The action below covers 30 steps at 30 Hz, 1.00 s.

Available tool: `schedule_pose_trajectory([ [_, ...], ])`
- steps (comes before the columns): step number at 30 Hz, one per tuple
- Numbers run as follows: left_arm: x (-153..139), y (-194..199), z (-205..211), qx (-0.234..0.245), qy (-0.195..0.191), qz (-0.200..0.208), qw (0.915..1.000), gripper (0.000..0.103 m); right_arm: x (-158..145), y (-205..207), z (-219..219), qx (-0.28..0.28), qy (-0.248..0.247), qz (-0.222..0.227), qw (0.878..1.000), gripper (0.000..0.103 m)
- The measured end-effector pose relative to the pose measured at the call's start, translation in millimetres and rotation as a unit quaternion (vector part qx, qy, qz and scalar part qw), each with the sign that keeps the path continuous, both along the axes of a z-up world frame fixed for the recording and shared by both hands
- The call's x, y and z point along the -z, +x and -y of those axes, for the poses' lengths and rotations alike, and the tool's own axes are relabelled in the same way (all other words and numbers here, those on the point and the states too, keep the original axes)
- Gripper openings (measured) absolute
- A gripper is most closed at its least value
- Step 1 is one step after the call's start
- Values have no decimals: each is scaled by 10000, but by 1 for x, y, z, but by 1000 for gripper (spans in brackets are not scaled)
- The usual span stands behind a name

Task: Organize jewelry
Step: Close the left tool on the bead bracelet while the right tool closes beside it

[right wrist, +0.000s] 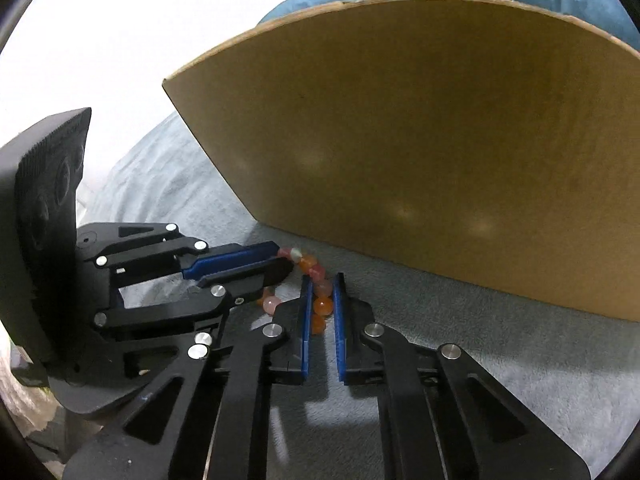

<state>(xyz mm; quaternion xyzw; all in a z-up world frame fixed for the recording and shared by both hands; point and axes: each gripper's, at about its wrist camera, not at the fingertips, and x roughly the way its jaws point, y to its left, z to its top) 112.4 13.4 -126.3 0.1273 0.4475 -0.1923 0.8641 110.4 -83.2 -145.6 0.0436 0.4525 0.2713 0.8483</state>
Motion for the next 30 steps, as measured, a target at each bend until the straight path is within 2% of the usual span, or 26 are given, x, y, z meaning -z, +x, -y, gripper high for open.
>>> schedule_pose_trajectory([
  [8,-18,-7,8,-150,-293,-167,9993,9,-12,-27,22,79,47,237,9997,8],
  [15,-24,-16,44,119,-411,-194,9989,9,-26,-53,57,350,-81,408,9985,8],
  [23,-20,-26,71,378,-249,-228,9987,9,-23,-58,89,618,-11,259,9978,8],
  [30,-18,-25,76,379,-84,-186,9991,9,-20,-52,86,614,22,245,9978,8],
])
